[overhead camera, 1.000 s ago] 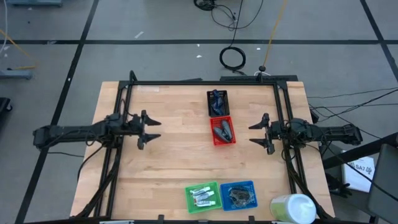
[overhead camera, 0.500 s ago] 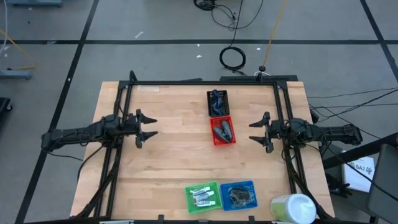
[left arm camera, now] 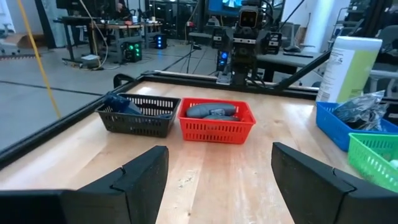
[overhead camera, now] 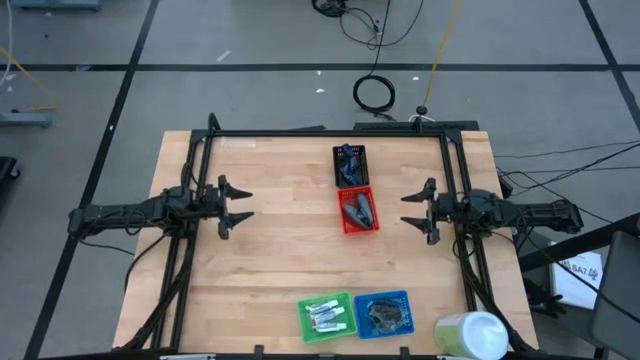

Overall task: Pick & Place Travel size toiletries
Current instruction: Return to Home Position

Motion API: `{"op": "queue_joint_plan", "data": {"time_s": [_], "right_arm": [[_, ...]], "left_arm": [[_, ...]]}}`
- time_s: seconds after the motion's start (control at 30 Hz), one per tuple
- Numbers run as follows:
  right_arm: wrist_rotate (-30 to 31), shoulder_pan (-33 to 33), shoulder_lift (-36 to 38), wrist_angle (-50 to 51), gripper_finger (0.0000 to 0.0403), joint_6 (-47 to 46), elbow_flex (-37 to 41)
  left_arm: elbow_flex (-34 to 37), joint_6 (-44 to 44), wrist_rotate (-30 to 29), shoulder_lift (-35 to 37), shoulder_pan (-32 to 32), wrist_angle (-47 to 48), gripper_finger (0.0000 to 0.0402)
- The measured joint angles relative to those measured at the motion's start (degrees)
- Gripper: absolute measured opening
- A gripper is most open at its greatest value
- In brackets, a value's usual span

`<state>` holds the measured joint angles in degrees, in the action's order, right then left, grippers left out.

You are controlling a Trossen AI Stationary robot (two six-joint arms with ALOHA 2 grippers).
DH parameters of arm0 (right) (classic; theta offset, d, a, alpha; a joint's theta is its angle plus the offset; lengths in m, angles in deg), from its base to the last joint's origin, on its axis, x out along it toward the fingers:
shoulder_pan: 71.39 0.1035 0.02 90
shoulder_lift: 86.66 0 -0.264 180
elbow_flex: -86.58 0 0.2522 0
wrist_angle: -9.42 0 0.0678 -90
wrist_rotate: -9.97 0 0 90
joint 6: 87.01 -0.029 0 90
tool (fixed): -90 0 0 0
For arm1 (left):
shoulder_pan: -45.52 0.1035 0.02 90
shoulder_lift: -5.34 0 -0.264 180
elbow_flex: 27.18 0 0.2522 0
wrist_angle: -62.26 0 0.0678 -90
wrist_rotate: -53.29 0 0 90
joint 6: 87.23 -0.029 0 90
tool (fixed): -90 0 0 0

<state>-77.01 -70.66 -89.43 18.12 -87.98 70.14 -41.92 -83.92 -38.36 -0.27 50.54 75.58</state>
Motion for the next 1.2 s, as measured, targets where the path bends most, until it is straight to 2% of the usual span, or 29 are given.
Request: {"op": "queue_joint_plan", "data": {"time_s": [0.37, 0.9, 1.2], "right_arm": [[-0.06, 0.00, -0.04, 1.53, 0.0260, 0.06, 0.00], [-0.06, 0.00, -0.04, 1.50, 0.0260, 0.15, 0.00], [-0.07, 0.01, -0.04, 1.48, 0.0260, 0.15, 0.00]], "left_arm": [[0.09, -0.17, -0.15, 0.00, 0.04, -1.65, 0.0296], [0.09, -0.04, -0.09, 0.00, 0.04, -2.26, 0.0278], [0.09, -0.06, 0.05, 0.00, 0.04, -2.30, 0.0295]]}}
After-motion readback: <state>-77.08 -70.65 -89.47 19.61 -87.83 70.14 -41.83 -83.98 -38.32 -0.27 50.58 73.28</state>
